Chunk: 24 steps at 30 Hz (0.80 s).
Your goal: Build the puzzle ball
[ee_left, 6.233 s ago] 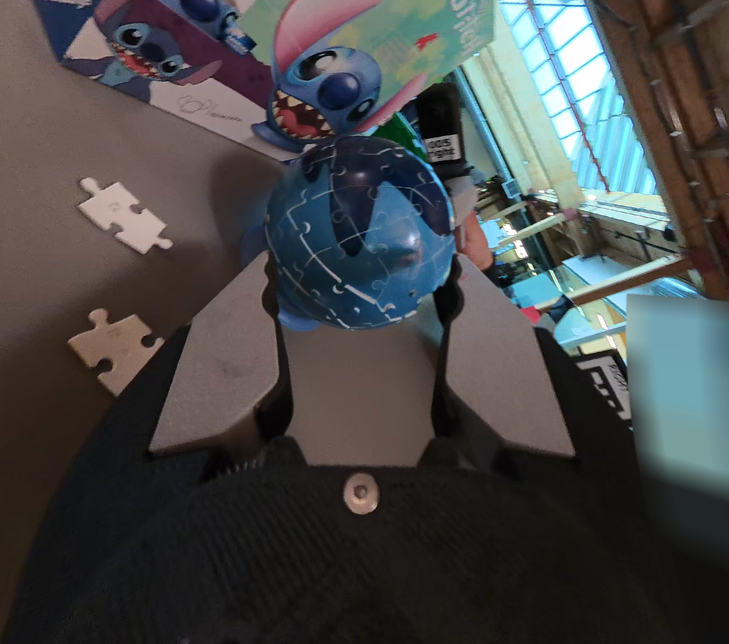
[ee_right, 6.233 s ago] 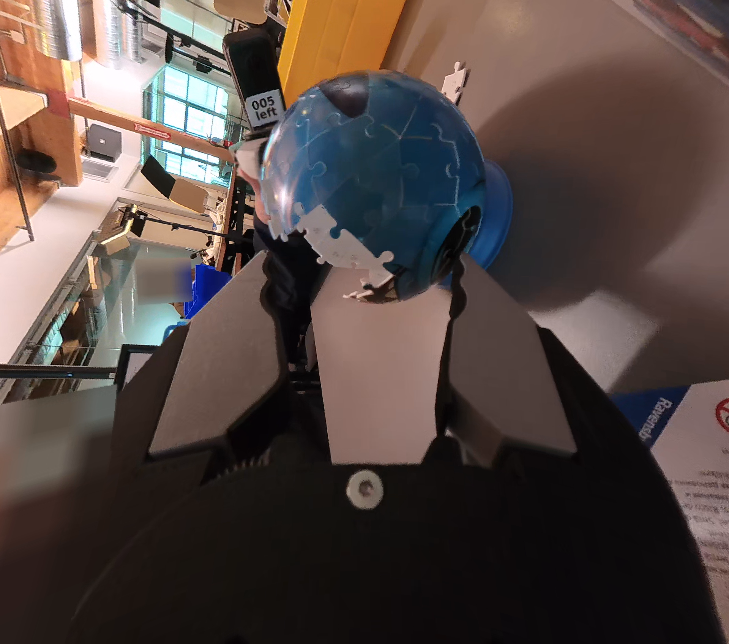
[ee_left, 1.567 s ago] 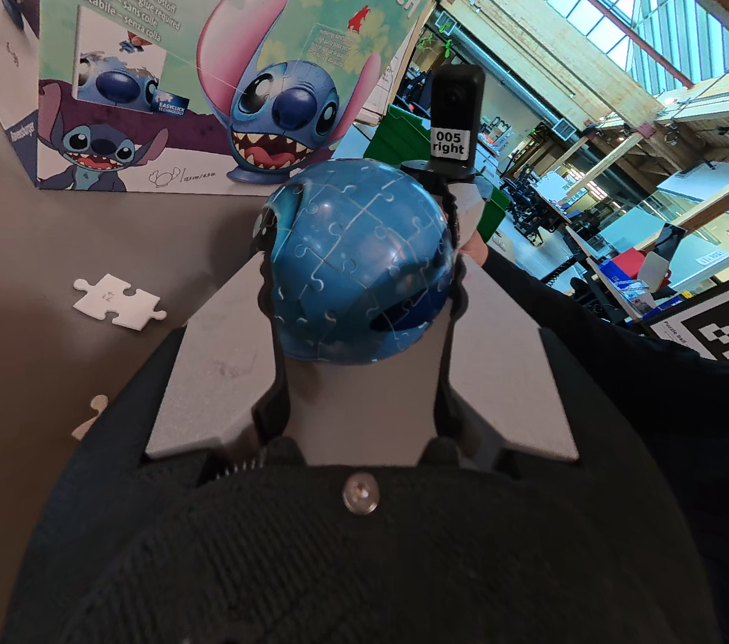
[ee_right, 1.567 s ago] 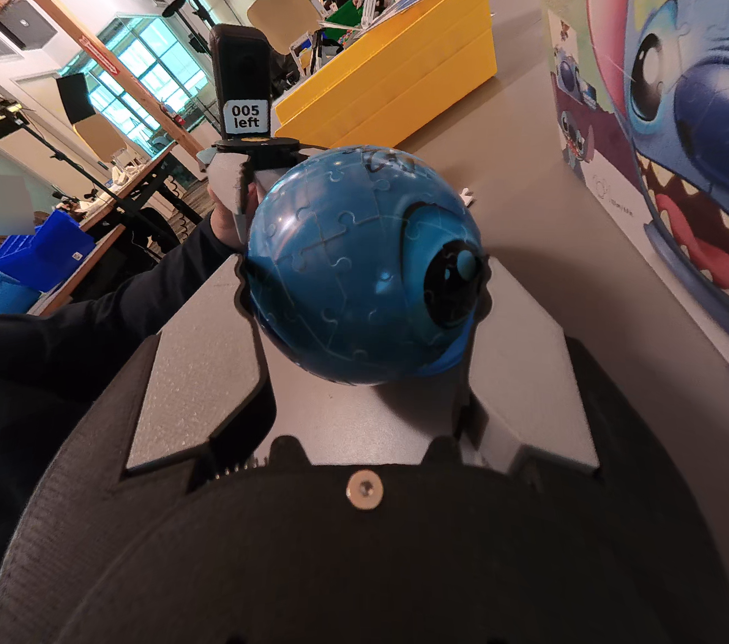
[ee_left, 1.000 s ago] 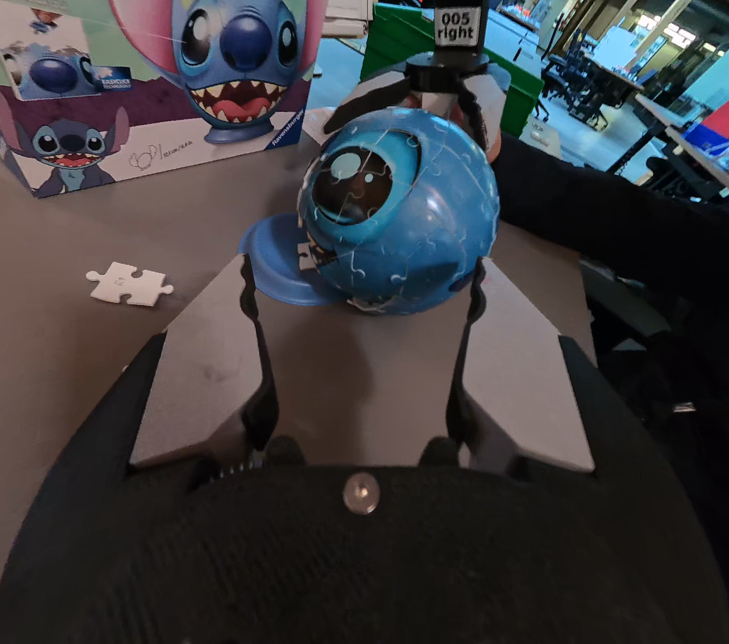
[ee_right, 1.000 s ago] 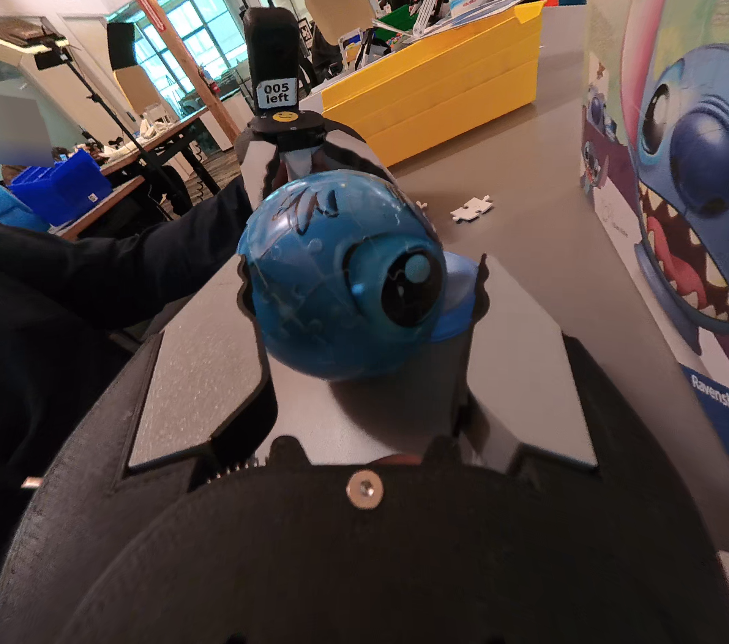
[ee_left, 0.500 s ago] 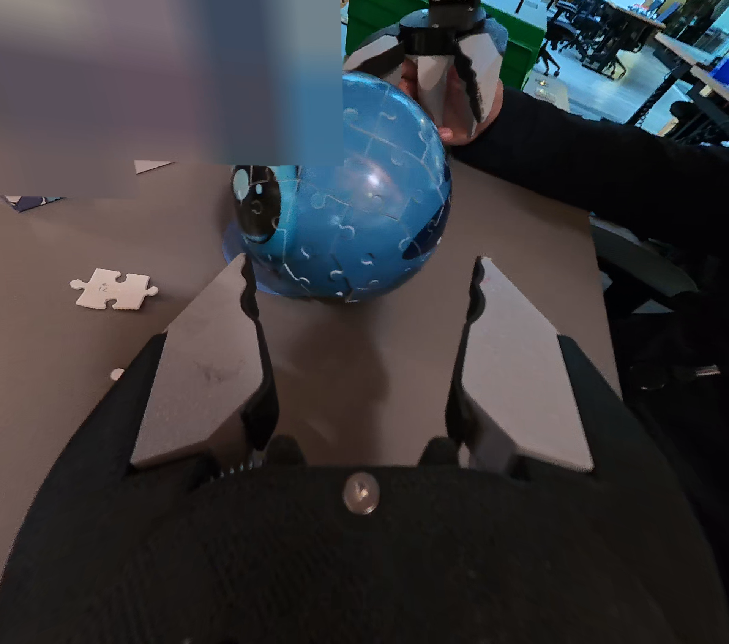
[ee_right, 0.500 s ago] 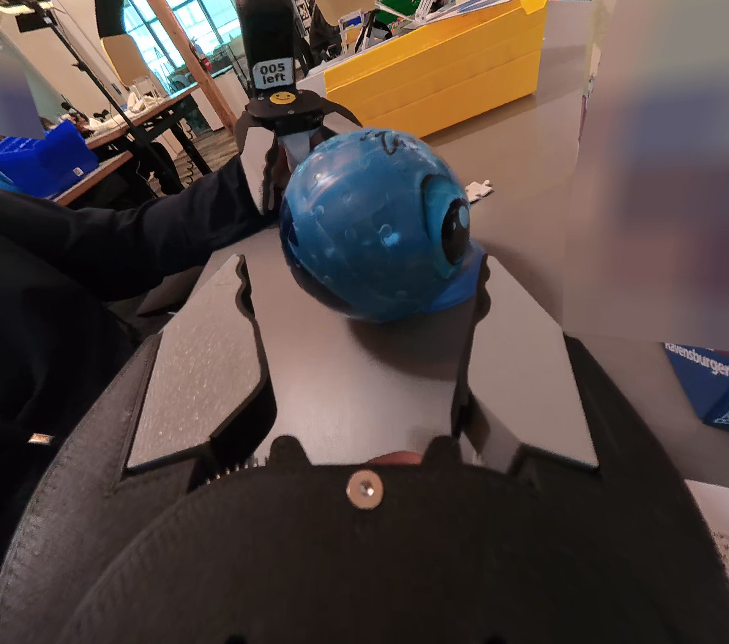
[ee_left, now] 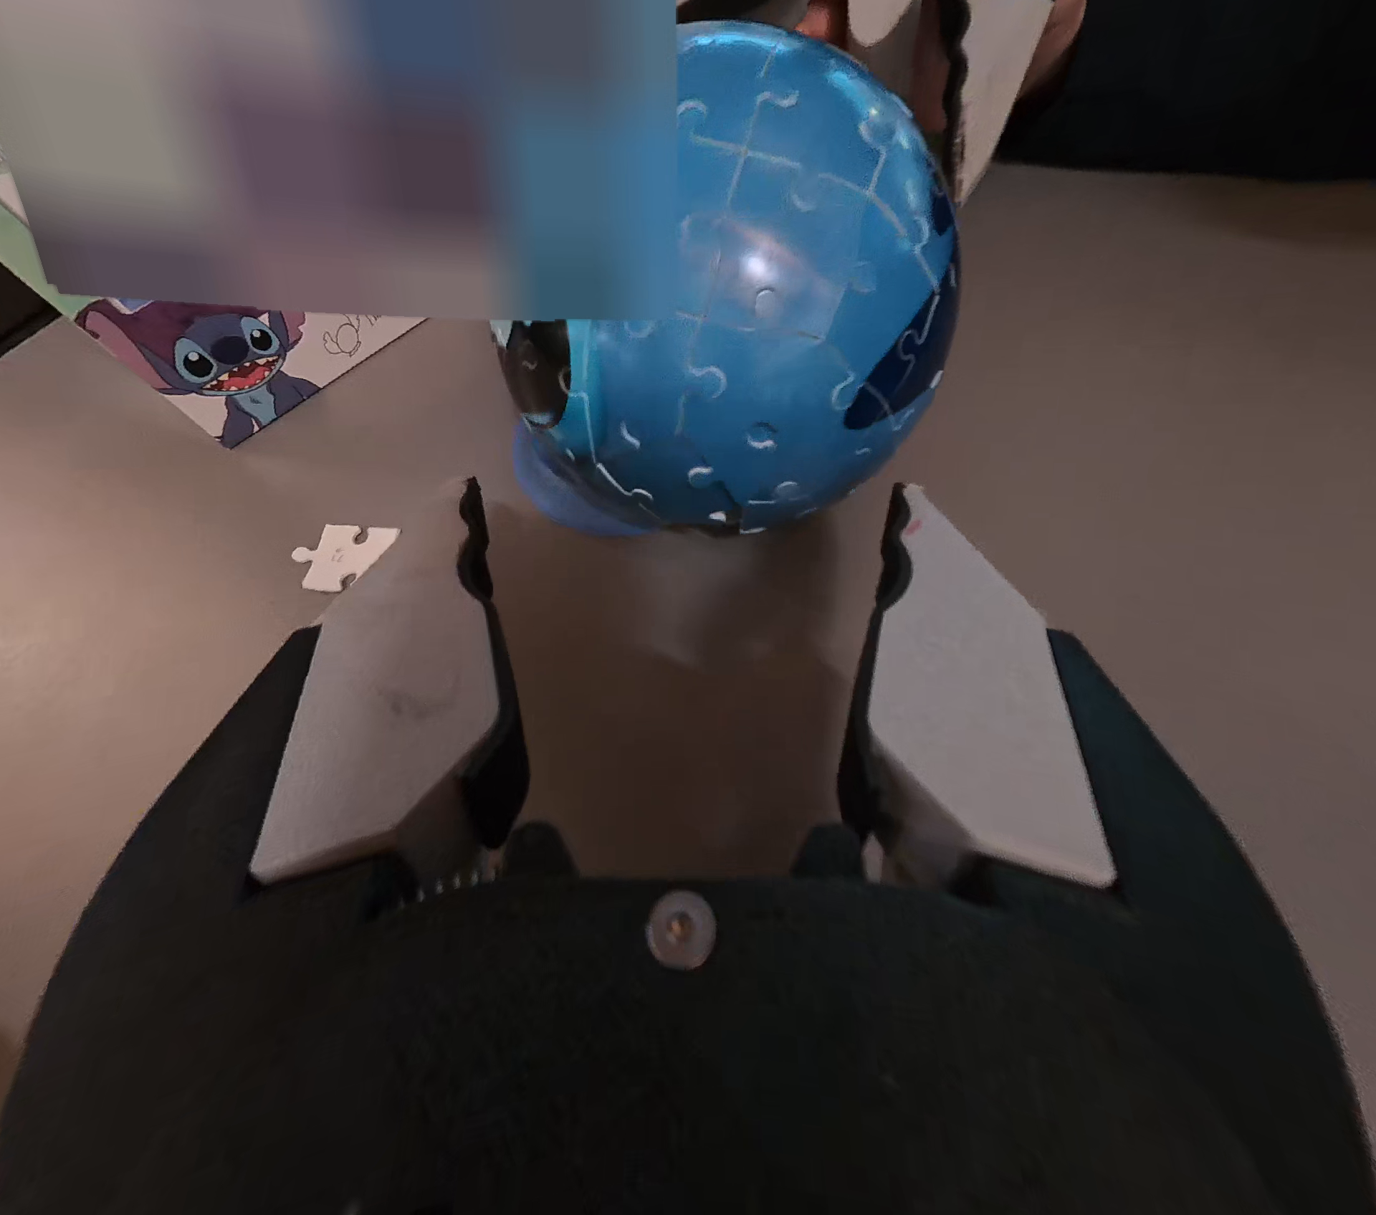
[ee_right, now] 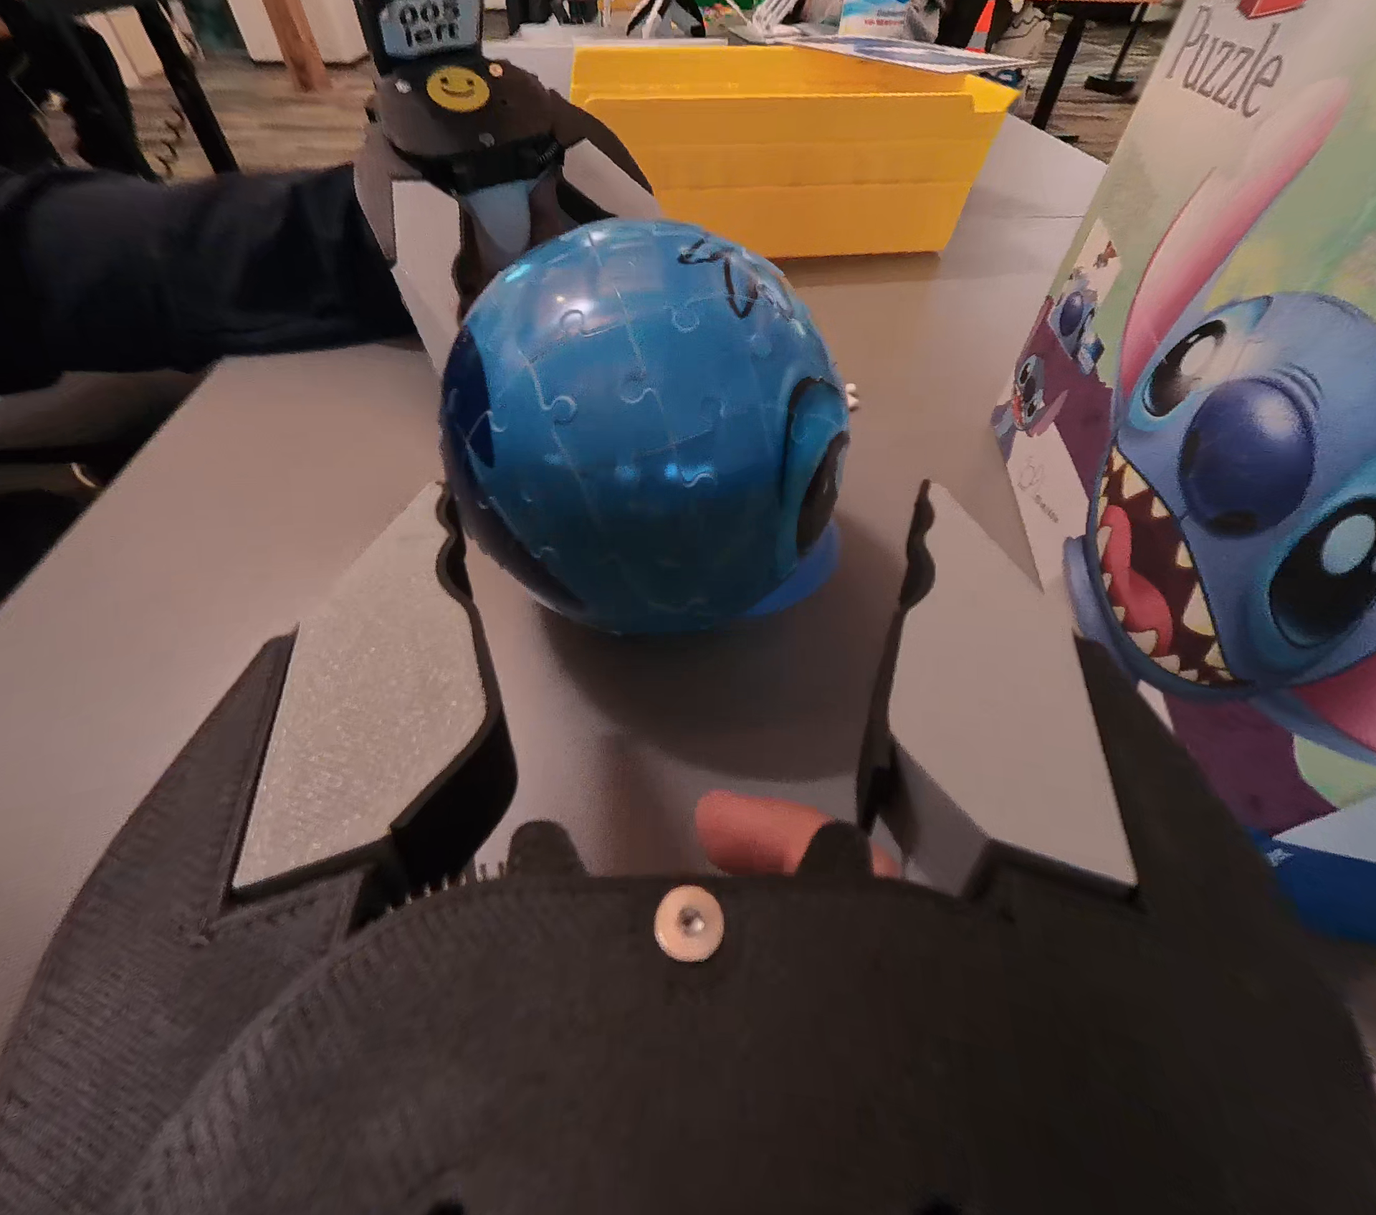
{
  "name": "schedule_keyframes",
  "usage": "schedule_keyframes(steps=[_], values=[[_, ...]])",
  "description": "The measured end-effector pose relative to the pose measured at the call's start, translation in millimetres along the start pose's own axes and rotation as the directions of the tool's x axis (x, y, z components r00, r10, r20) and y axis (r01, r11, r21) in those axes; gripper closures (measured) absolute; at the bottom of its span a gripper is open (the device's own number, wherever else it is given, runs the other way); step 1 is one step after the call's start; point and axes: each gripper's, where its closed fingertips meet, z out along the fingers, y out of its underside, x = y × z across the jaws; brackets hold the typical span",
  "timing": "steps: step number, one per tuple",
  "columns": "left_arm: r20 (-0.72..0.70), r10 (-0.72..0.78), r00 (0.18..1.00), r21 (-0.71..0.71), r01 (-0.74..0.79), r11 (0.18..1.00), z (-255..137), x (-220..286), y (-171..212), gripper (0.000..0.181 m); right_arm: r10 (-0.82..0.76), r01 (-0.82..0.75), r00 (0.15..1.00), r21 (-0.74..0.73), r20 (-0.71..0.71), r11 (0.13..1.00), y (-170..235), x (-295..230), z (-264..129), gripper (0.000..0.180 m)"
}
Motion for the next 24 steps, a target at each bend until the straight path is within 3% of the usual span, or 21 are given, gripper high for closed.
schedule_keyframes(steps=[8,12,18,24], values=[[0.043,0.131,0.99,-0.045,-0.129,0.991,11.1,2.8,1.6,0.074,-0.203,0.197,0.978,-0.106,-0.045,0.975,14.8,-2.1,-2.6,0.063],[0.089,0.239,0.967,-0.085,-0.232,0.969,10.5,2.9,1.3,0.076,-0.28,0.274,0.957,-0.083,-0.075,0.958,11.3,-7.0,-4.3,0.073],[0.069,0.292,0.954,-0.097,-0.285,0.954,14.3,6.0,2.3,0.08,-0.305,0.295,0.952,-0.196,-0.025,0.935,30.5,-13.9,-0.8,0.053],[0.078,0.335,0.939,-0.131,-0.323,0.937,18.3,0.1,6.7,0.076,-0.373,0.362,0.927,-0.166,-0.046,0.917,24.9,-9.2,5.9,0.055]])
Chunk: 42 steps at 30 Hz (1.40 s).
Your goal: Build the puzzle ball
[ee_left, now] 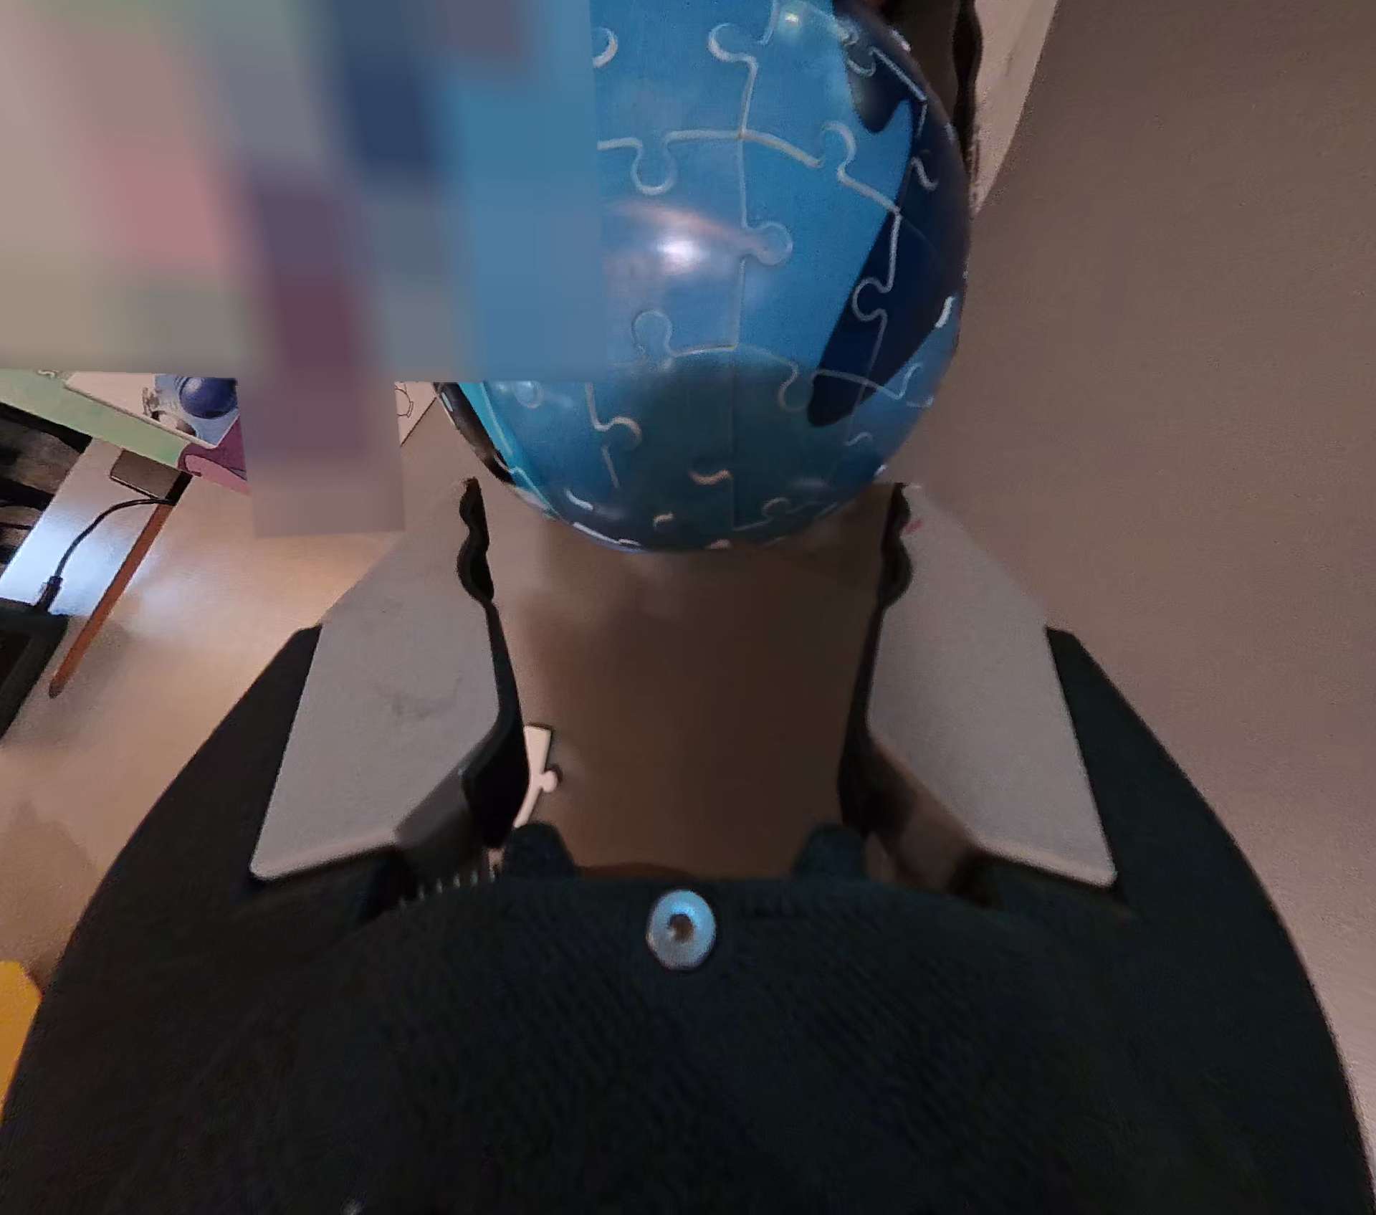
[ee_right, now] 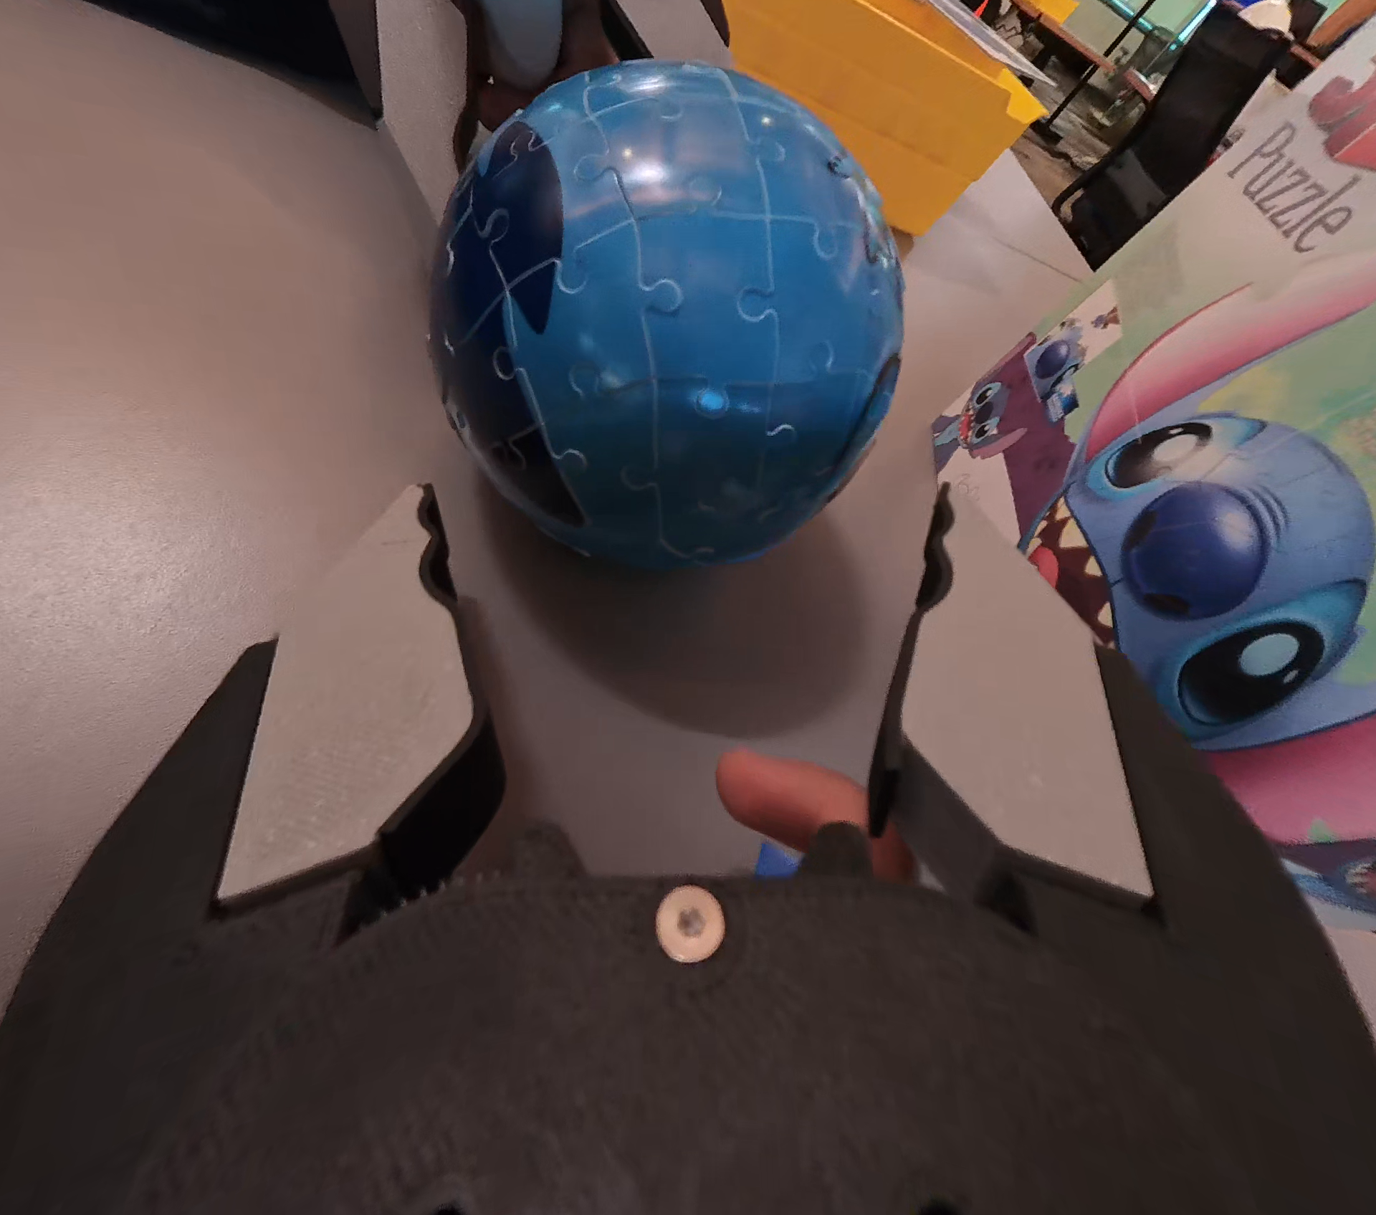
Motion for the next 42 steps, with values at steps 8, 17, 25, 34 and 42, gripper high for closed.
schedule_keyframes(steps=[8,17,25,34,42], values=[[-0.011,0.035,0.999,-0.003,-0.035,0.999,4.0,-0.1,-3.5,0.078,-0.041,0.041,0.999,0.002,0.02,0.999,-0.7,2.1,9.4,0.054],[-0.016,0.022,1.0,0.004,-0.022,1.0,7.1,-1.2,-5.2,0.078,-0.042,0.041,0.998,0.029,0.036,0.999,-9.2,-3.4,14.0,0.065],[-0.004,0.022,1.0,0.01,-0.022,1.0,5.2,-1.9,-3.9,0.078,-0.092,0.092,0.996,0.033,0.002,0.995,-10.5,-1.8,16.2,0.065],[-0.015,0.003,1.0,0.024,-0.002,1.0,7.0,-1.9,-6.2,0.075,-0.078,0.078,0.997,0.013,0.017,0.997,-7.1,-3.3,17.5,0.064],[-0.038,-0.024,0.999,0.045,0.026,0.999,3.8,-1.4,-10.9,0.075,-0.043,0.042,0.999,0.033,0.033,0.999,-13.1,-1.9,15.0,0.065]])
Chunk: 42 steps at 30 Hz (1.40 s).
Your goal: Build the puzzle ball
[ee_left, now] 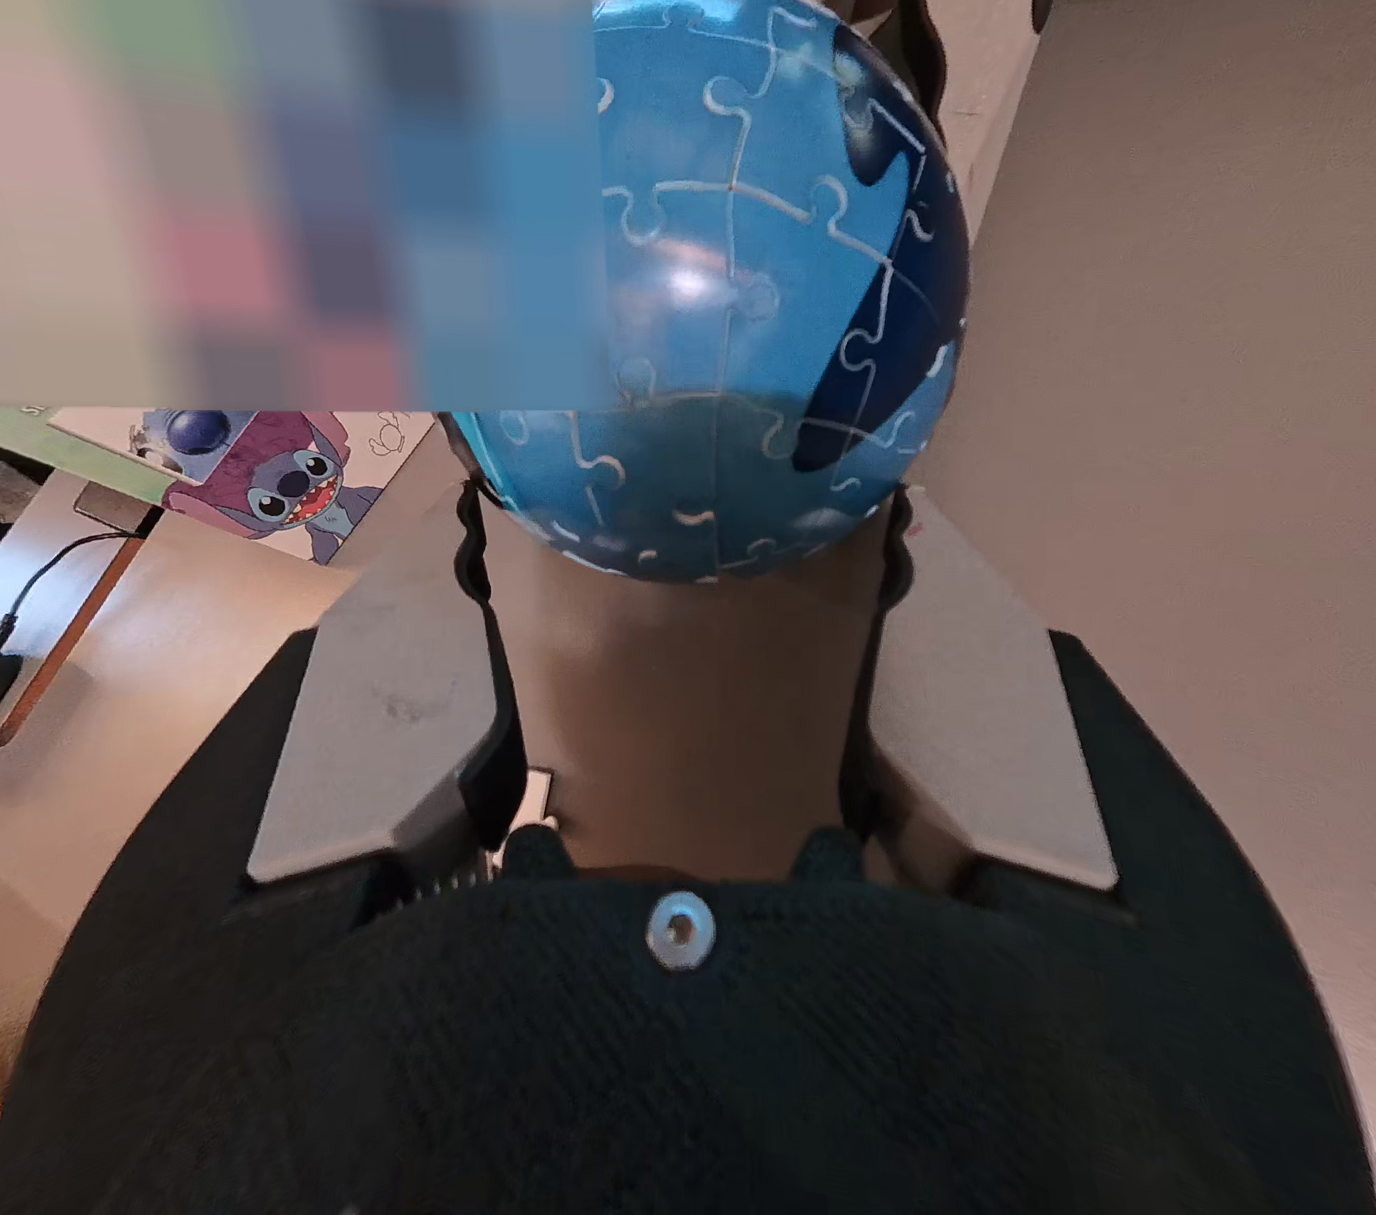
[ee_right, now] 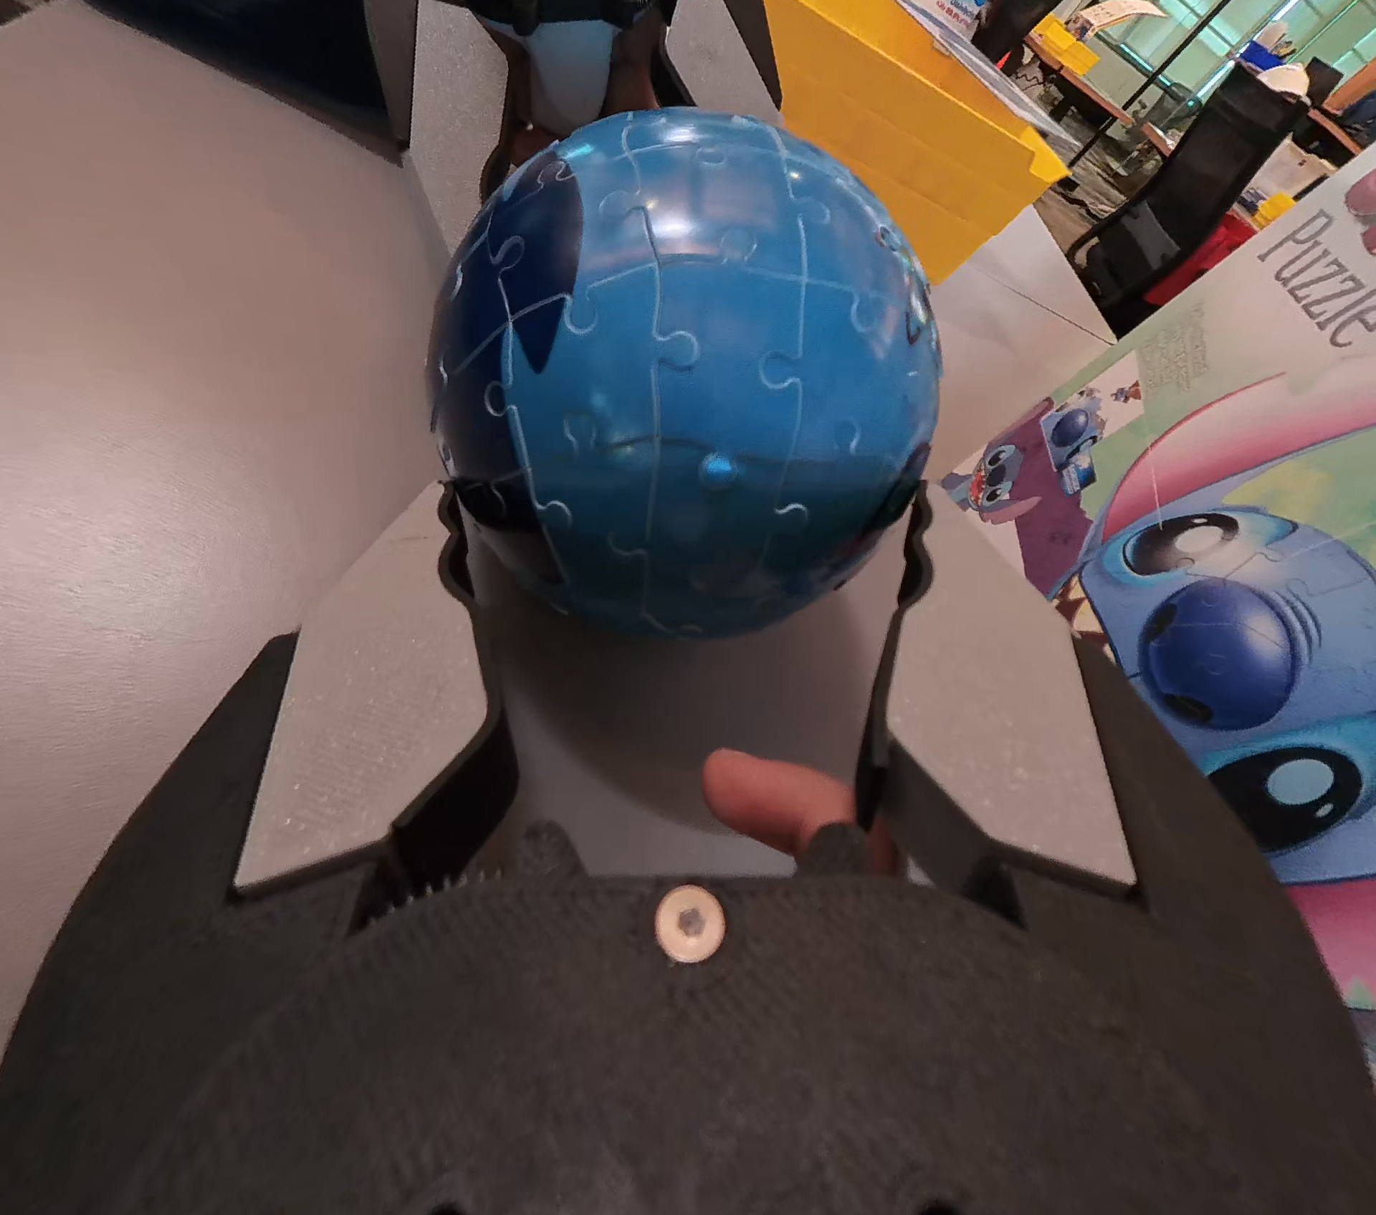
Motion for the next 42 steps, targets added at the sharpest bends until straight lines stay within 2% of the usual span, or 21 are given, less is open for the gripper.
schedule_keyframes(steps=[5,12,18,22,27,31,36,42], values=[[-0.049,-0.07,0.996,0.046,0.072,0.996,-6.6,1.2,-8.8,0.075,0.074,-0.075,0.996,0.012,0.04,0.997,-7.8,-0.8,-3.2,0.065],[-0.149,-0.234,0.961,0.107,0.251,0.962,-19.4,-6.5,-20.9,0.075,0.229,-0.234,0.965,0.02,0.125,0.972,-23.7,11.4,-0.9,0.065],[-0.206,-0.349,0.914,0.093,0.374,0.923,-22.1,-11.8,-22.0,0.075,0.329,-0.331,0.927,-0.017,0.181,0.943,-25.6,19.4,3.6,0.065],[-0.259,-0.45,0.854,0.071,0.482,0.873,-23.3,-16.9,-23.4,0.075,0.455,-0.455,0.86,-0.057,0.232,0.889,-21.1,24.4,7.8,0.065],[-0.278,-0.556,0.783,0.022,0.584,0.812,-21.0,-23.9,-23.3,0.074,0.632,-0.612,0.719,-0.168,0.288,0.773,-9.4,24.8,14.3,0.064],[-0.271,-0.613,0.742,-0.012,0.634,0.773,-18.5,-24.4,-20.3,0.072,0.677,-0.655,0.674,-0.184,0.296,0.733,-6.7,27.1,18.6,0.064],[-0.298,-0.724,0.622,-0.1,0.734,0.672,-23.0,-21.6,-18.8,0.071,0.737,-0.712,0.598,-0.212,0.315,0.669,-14.2,32.3,22.7,0.064],[-0.283,-0.788,0.547,-0.151,0.786,0.599,-46.3,-9.6,-21.0,0.071,0.796,-0.728,0.471,-0.343,0.38,0.594,-29.3,12.3,27.8,0.065]])
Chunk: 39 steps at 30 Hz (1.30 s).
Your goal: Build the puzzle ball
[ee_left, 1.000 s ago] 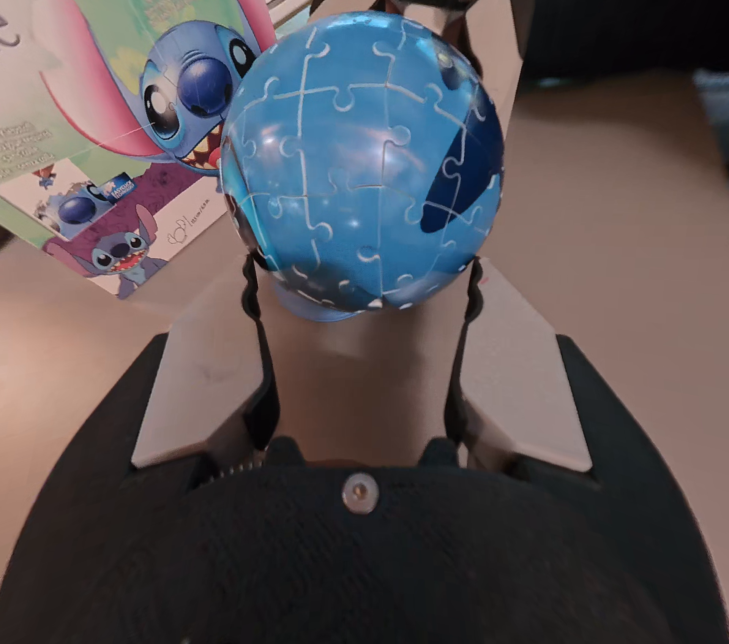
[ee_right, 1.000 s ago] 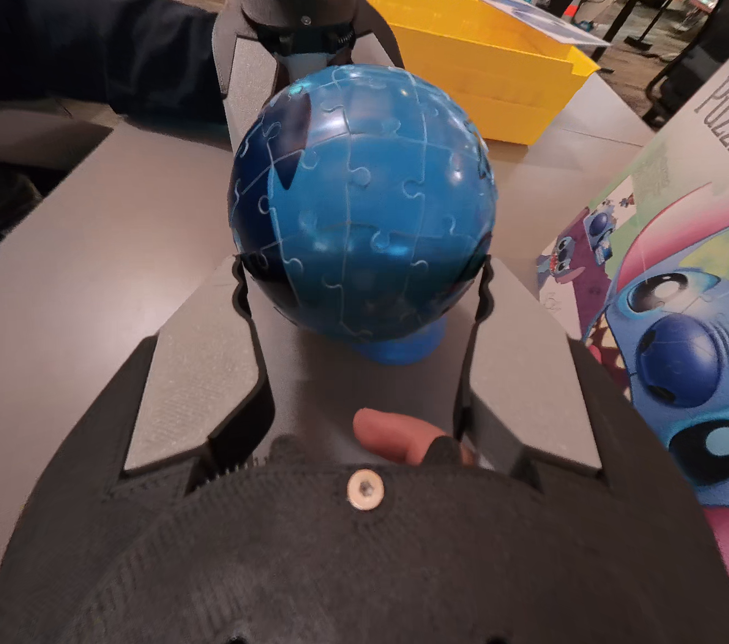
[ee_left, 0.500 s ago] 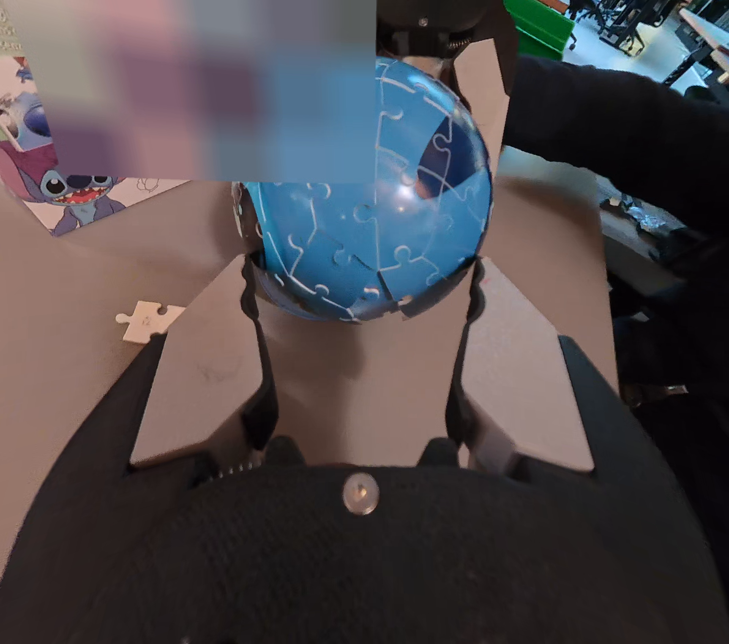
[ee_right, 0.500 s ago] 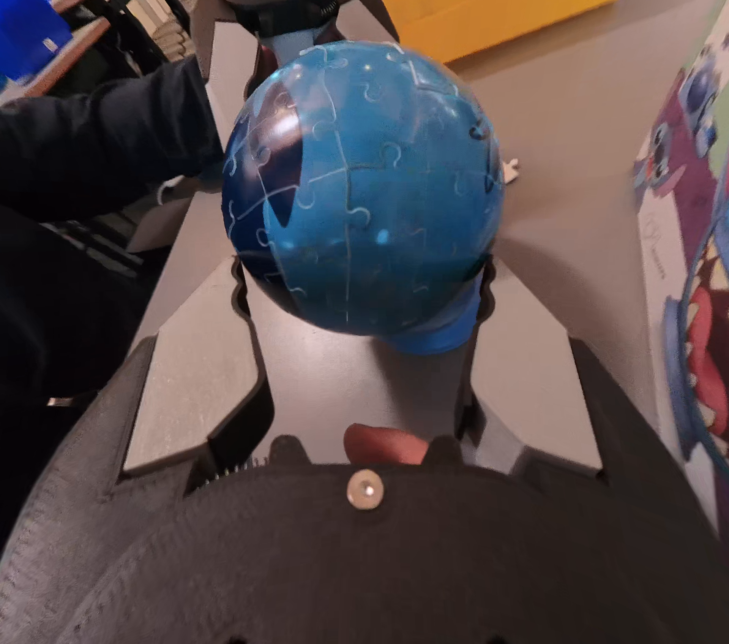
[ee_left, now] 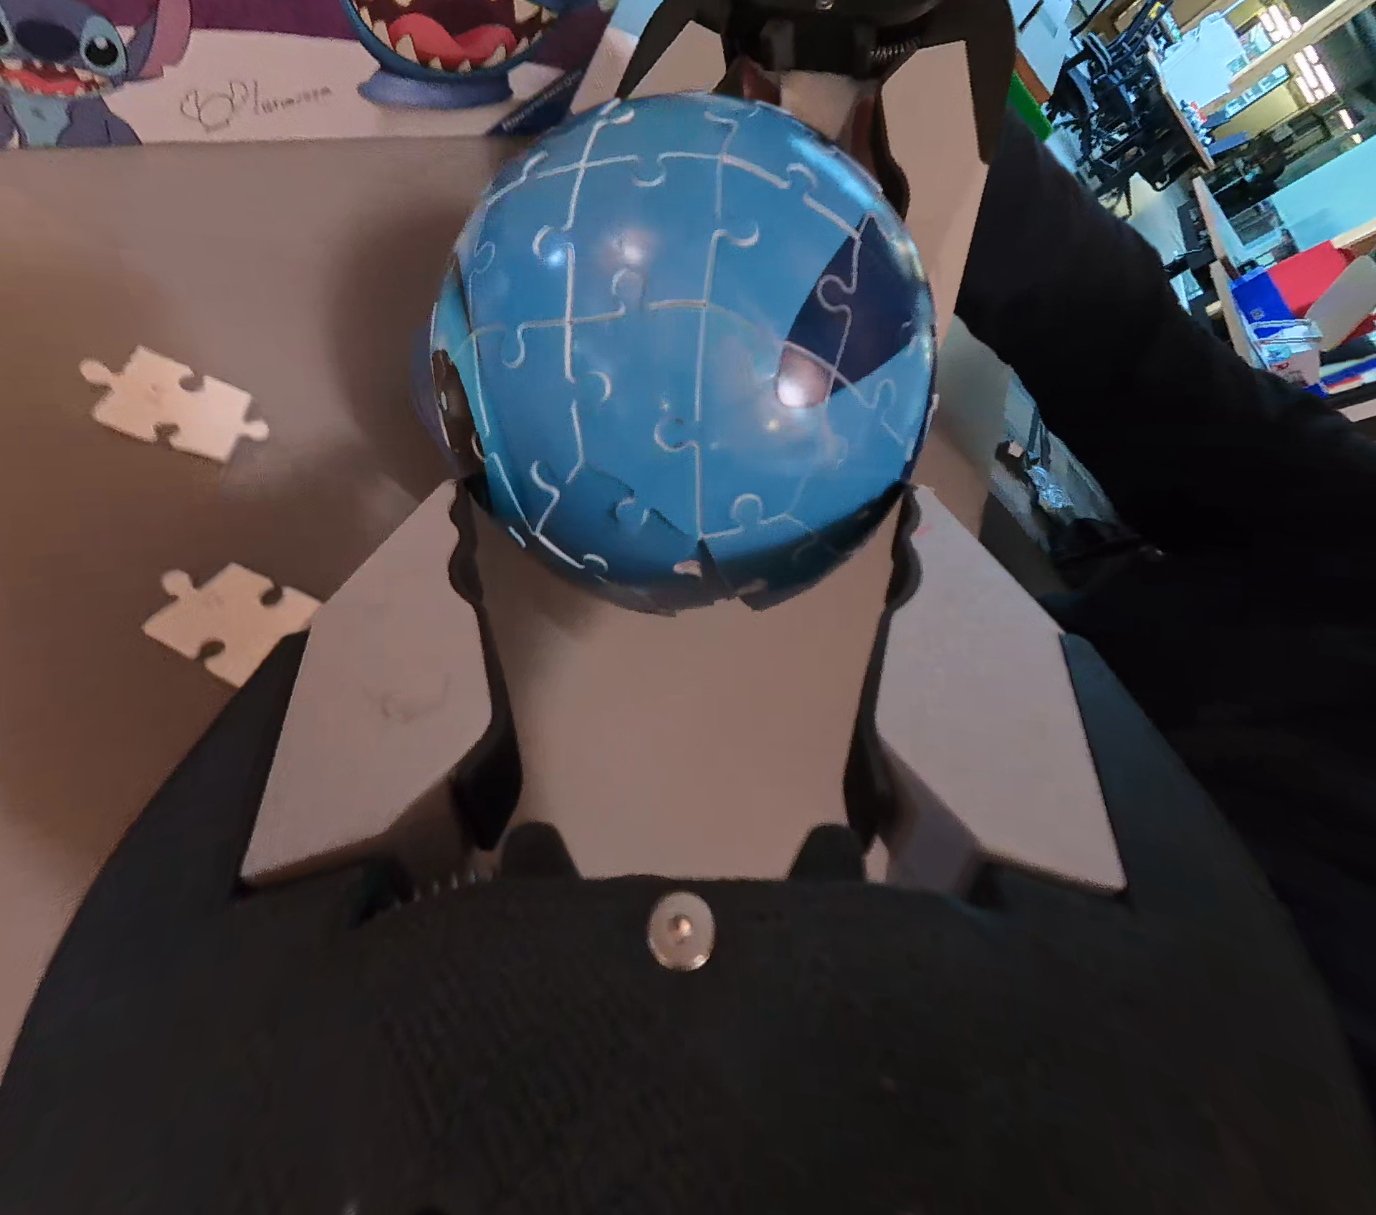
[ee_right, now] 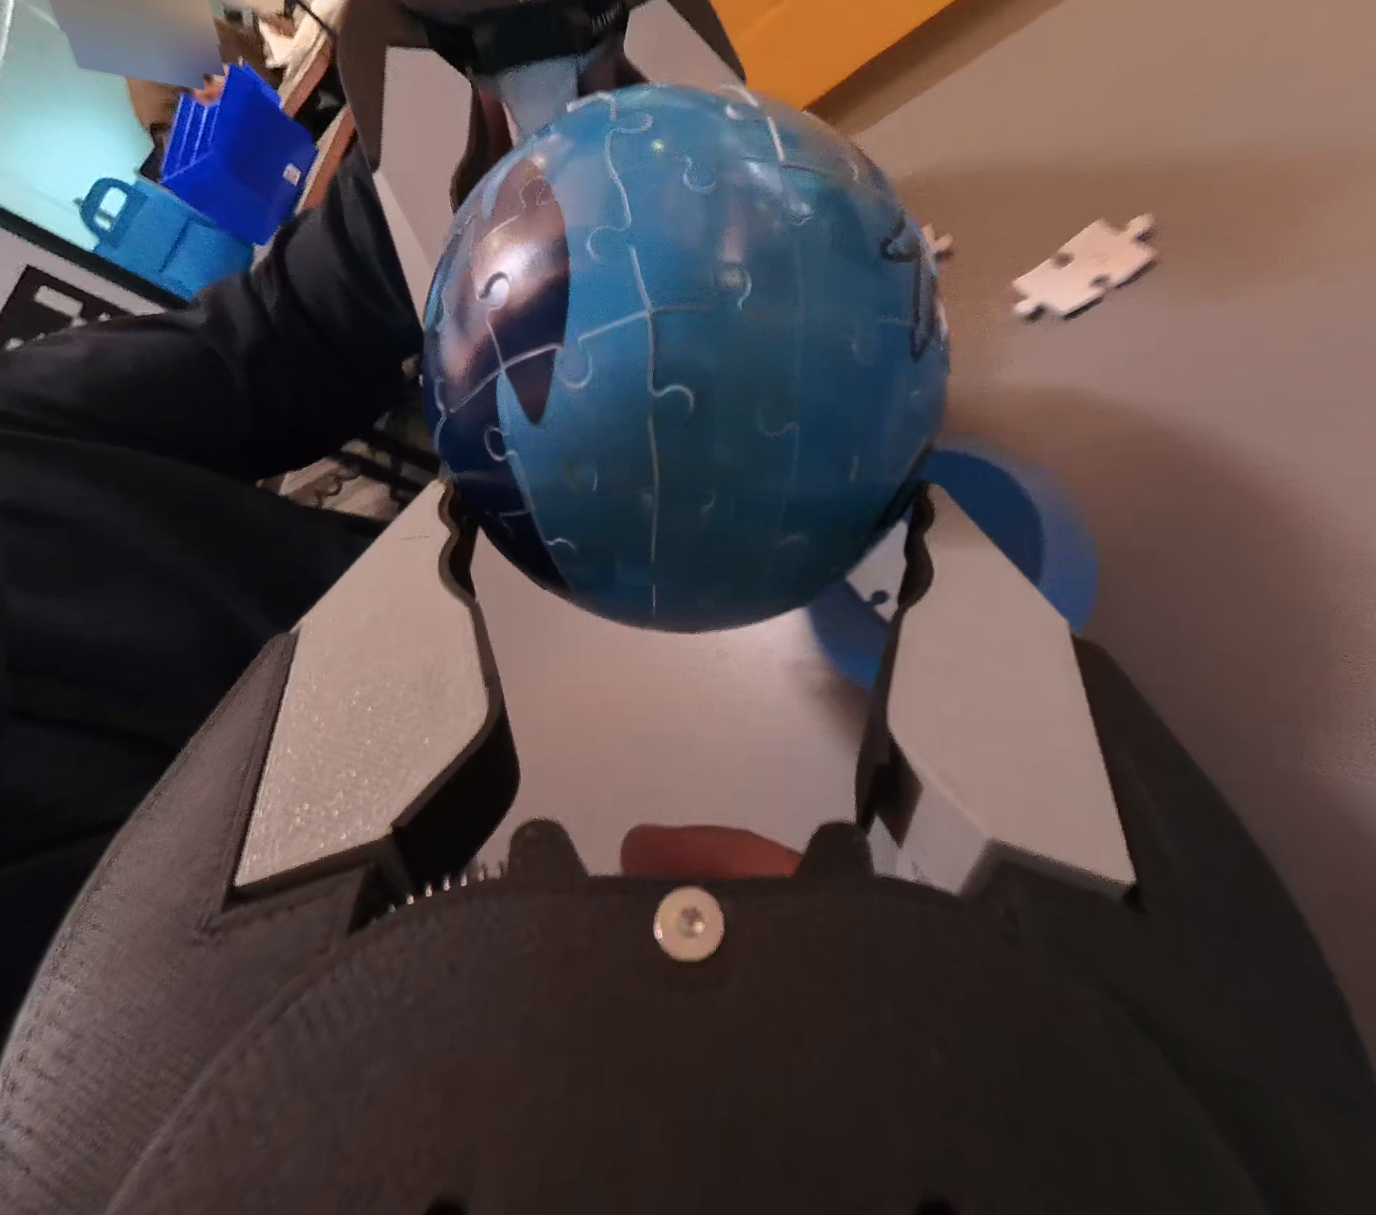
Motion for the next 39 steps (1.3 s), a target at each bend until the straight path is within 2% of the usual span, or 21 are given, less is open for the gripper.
schedule_keyframes(steps=[10,19,39], values=[[-0.001,-0.177,0.984,-0.004,0.177,0.984,-17.2,18.6,40.6,0.07,0.056,-0.044,0.995,-0.148,0.078,0.988,16.0,-29.0,32.8,0.065],[0.008,-0.242,0.97,0.026,0.242,0.97,-25.8,18.5,60.1,0.069,0.107,-0.066,0.986,-0.289,0.126,0.955,29.8,-36.0,56.3,0.064],[-0.066,-0.272,0.96,0.088,0.277,0.957,-32.7,11.7,71.7,0.07,0.086,-0.046,0.988,-0.277,0.132,0.96,17.7,-31.7,63.9,0.068]])
